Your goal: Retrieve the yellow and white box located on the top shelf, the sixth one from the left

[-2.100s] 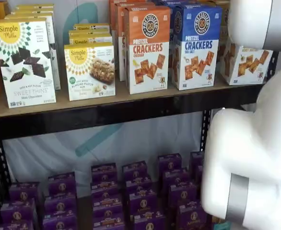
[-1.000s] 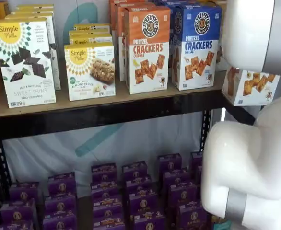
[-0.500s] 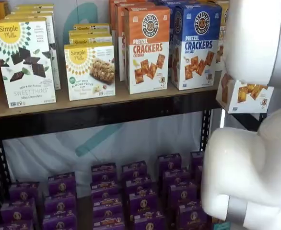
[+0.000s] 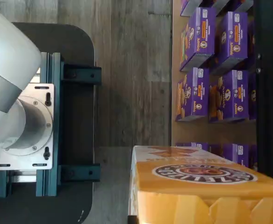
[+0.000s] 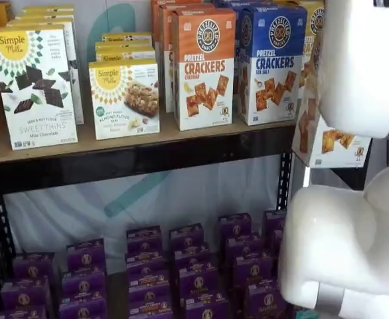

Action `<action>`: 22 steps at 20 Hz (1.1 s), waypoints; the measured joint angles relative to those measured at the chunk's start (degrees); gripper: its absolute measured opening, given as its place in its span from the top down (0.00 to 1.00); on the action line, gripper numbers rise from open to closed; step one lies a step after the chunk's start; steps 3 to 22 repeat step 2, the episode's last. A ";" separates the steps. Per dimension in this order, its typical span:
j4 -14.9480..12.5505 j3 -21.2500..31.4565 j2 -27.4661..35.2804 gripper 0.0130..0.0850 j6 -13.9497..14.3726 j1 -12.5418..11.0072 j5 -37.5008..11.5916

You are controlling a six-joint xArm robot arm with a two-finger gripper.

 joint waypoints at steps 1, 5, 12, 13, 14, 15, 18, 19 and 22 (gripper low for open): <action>-0.07 0.21 -0.17 0.33 0.18 0.22 -0.09; -0.16 0.44 -0.33 0.33 0.36 0.44 -0.20; -0.16 0.44 -0.33 0.33 0.36 0.44 -0.20; -0.16 0.44 -0.33 0.33 0.36 0.44 -0.20; -0.16 0.44 -0.33 0.33 0.36 0.44 -0.20; -0.16 0.44 -0.33 0.33 0.36 0.44 -0.20; -0.16 0.44 -0.33 0.33 0.36 0.44 -0.20; -0.16 0.44 -0.33 0.33 0.36 0.44 -0.20; -0.16 0.44 -0.33 0.33 0.36 0.44 -0.20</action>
